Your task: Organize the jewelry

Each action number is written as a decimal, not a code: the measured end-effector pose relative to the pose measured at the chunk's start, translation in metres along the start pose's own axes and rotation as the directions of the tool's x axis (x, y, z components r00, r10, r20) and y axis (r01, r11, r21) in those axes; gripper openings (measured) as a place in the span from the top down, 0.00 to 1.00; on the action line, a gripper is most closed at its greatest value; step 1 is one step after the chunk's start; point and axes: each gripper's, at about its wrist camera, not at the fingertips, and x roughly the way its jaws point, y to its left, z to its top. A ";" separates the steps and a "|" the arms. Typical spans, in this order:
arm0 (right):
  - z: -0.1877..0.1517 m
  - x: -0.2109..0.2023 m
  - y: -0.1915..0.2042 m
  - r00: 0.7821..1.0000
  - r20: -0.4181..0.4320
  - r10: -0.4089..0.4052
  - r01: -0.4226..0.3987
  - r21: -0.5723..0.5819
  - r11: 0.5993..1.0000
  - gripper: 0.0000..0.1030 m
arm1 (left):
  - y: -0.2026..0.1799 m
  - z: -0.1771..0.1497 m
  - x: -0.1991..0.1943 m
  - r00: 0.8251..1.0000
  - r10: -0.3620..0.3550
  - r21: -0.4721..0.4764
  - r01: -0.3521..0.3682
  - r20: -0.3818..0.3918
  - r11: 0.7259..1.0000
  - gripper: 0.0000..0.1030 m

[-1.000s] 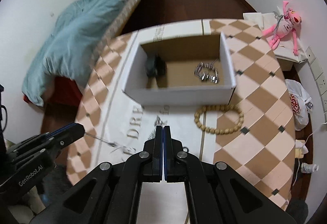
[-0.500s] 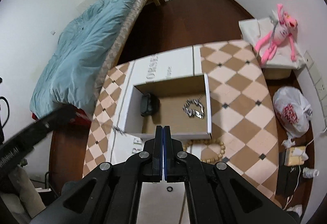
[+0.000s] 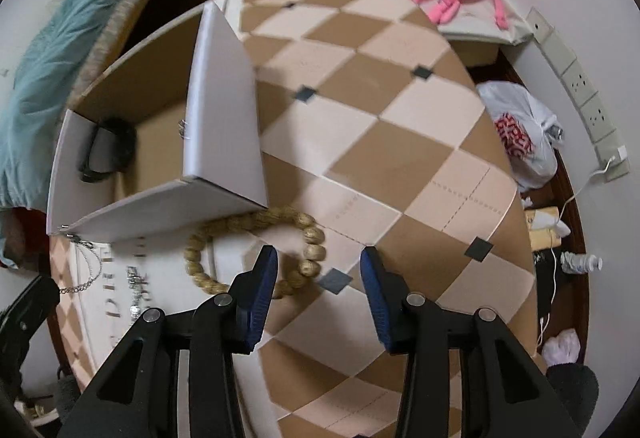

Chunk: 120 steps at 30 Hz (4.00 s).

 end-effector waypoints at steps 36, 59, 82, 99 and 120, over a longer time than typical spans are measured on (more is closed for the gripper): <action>0.078 -0.144 0.082 0.957 0.128 0.259 -0.229 -0.209 0.951 0.92 | -0.009 0.107 -0.082 0.978 -0.174 0.032 0.171 0.112 0.985 0.90; 0.091 -0.064 0.074 0.996 -0.038 0.079 -0.084 -0.186 0.979 0.25 | 0.028 0.111 -0.024 0.984 0.165 -0.008 -0.164 0.069 0.986 0.05; 0.029 -0.102 0.062 0.980 0.178 -0.095 0.129 -0.194 0.972 0.01 | 0.027 0.045 -0.057 0.961 0.208 -0.029 -0.206 0.182 0.978 0.01; -0.016 -0.192 0.064 0.947 0.321 -0.033 0.102 -0.201 0.974 0.01 | 0.022 0.013 -0.129 0.946 0.180 -0.043 -0.175 0.269 0.984 0.01; -0.117 -0.011 0.085 1.000 0.010 0.006 -0.003 -0.289 0.957 0.47 | 0.089 -0.092 -0.008 0.910 0.412 -0.061 -0.414 -0.035 0.908 0.01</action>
